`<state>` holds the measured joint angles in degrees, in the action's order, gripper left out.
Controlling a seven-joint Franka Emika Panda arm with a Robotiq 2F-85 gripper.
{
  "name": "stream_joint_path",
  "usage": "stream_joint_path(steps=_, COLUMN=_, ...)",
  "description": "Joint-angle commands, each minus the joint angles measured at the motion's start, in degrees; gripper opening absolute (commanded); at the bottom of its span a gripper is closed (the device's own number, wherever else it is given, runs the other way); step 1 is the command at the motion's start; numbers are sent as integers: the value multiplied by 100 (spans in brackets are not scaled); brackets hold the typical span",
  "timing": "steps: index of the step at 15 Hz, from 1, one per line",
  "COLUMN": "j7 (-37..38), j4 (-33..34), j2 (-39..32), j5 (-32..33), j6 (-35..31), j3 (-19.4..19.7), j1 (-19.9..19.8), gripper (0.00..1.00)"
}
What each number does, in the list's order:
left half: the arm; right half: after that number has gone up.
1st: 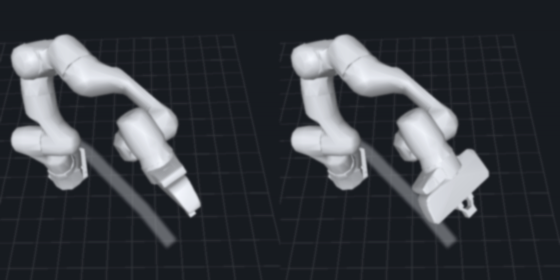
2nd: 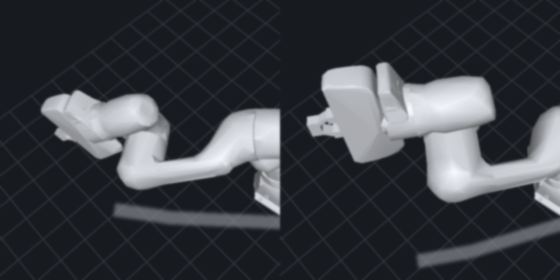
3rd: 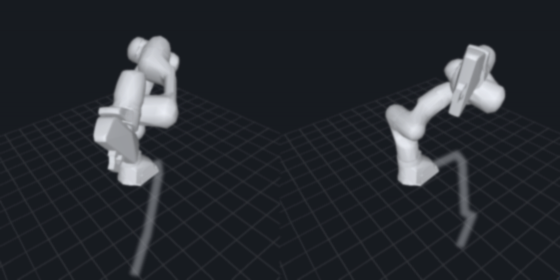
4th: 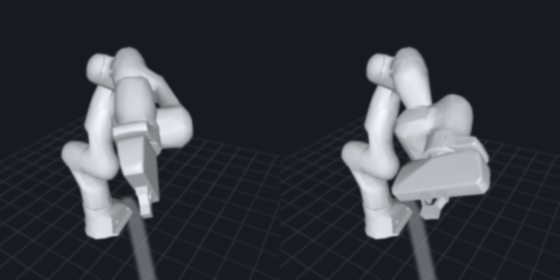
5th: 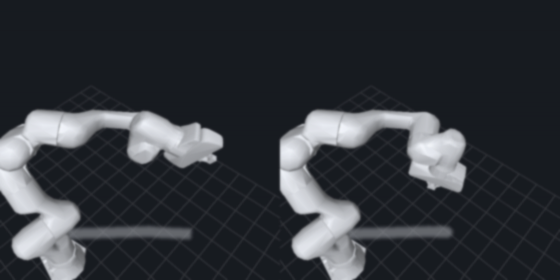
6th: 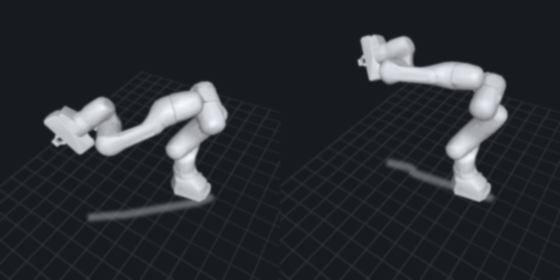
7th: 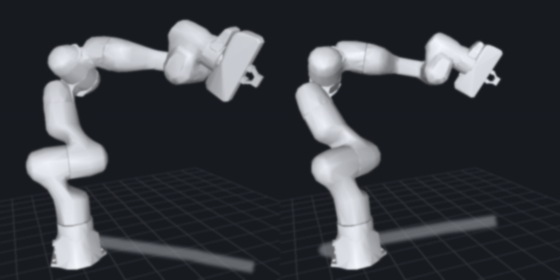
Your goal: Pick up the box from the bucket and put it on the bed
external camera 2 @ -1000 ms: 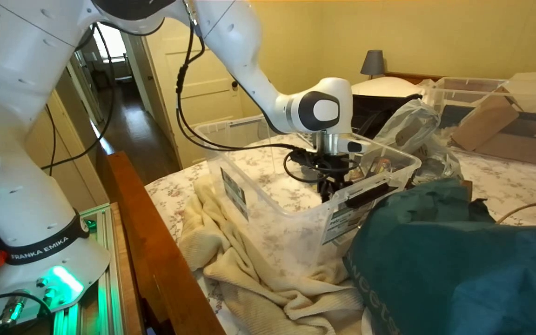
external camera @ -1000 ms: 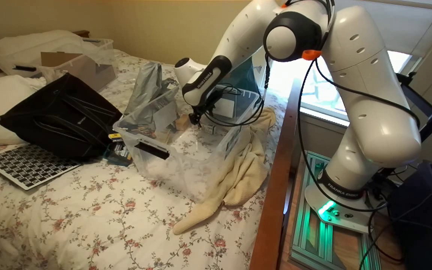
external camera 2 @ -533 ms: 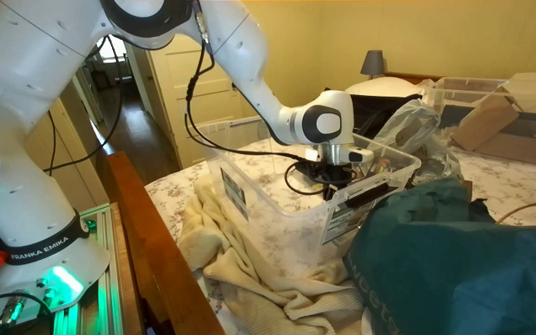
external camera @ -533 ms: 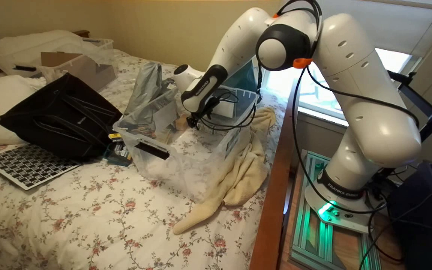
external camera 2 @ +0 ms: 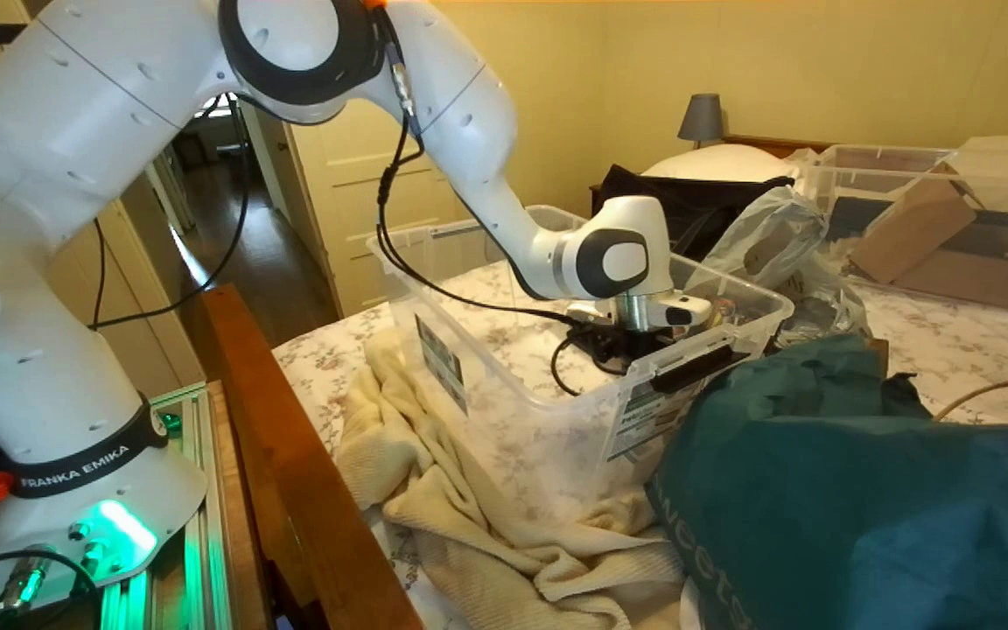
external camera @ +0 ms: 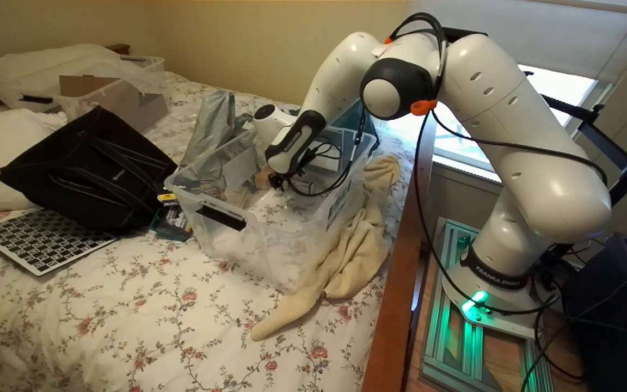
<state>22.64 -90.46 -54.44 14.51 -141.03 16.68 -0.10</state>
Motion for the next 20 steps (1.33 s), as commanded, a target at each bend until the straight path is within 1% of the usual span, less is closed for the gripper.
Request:
stream_joint_path(steps=1, j7=65, j4=349, j2=-358, j5=-37, j6=-214, j3=138, j1=52, gripper=97)
stream_joint_path(steps=2, j7=43, j4=388, j2=-401, j5=-48, j6=-239, j3=130, j1=47, gripper=74)
stream_joint_path(steps=3, j7=10, j4=424, j2=-433, j5=-58, j6=-246, j3=120, j1=41, gripper=72)
stream_joint_path(steps=4, j7=-19, j4=456, j2=-454, j5=-78, j6=-232, j3=100, j1=27, gripper=68)
stream_joint_path(steps=6, j7=-97, j4=488, j2=-459, j5=-107, j6=-205, j3=64, j1=-10, gripper=53)
stream_joint_path(steps=13, j7=-165, j4=438, j2=-198, j5=-218, j6=151, j3=9, j1=-35, gripper=5)
stream_joint_path(steps=14, j7=-150, j4=443, j2=-179, j5=-229, j6=203, j3=11, j1=-35, gripper=3)
stream_joint_path(steps=15, j7=-191, j4=442, j2=-139, j5=-281, j6=255, j3=-46, j1=-78, gripper=5)
stream_joint_path(steps=16, j7=-160, j4=440, j2=-111, j5=-294, j6=283, j3=-36, j1=-66, gripper=1)
stream_joint_path(steps=17, j7=-164, j4=414, j2=-56, j5=-310, j6=297, j3=-45, j1=-64, gripper=0)
stream_joint_path(steps=18, j7=-162, j4=381, j2=2, j5=-313, j6=313, j3=-37, j1=-55, gripper=0)
stream_joint_path(steps=19, j7=-153, j4=343, j2=58, j5=-294, j6=302, j3=-8, j1=-44, gripper=2)
stream_joint_path(steps=20, j7=-164, j4=303, j2=123, j5=-295, j6=289, j3=-5, j1=-59, gripper=0)
